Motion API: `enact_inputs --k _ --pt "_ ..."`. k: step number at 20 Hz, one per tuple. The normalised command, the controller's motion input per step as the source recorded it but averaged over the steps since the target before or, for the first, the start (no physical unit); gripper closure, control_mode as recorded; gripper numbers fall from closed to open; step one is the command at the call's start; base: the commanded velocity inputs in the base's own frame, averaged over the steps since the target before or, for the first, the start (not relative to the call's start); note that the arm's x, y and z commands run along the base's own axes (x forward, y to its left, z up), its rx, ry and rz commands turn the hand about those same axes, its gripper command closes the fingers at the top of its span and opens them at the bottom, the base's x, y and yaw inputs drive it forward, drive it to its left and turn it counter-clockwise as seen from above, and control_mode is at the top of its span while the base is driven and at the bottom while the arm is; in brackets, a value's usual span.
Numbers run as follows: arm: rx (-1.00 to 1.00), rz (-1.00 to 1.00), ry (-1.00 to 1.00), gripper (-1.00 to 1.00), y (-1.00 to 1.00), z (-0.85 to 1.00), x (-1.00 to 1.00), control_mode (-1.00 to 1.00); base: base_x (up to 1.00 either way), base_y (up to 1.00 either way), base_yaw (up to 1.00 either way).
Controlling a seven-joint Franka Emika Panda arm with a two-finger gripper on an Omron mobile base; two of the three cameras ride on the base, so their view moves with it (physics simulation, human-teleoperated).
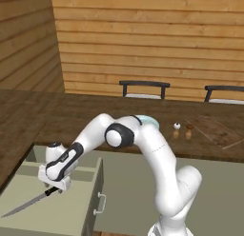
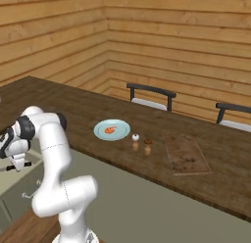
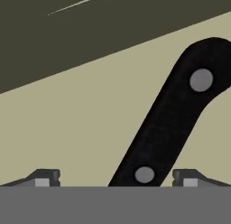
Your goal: Pick up the knife from the drawer and place it on the cutting board. Then place the meat from the plate to the cutting board.
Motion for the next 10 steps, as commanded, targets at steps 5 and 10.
enact_inputs --k 5,10 --pt "-0.03 -0.02 -0.03 1.0 0.0 -0.53 -0.15 -1.0 0.0 0.0 0.0" --pt "0.0 -0.01 0.0 1.0 -0.03 -0.08 -0.12 -1.0 0.0 0.0 0.0"
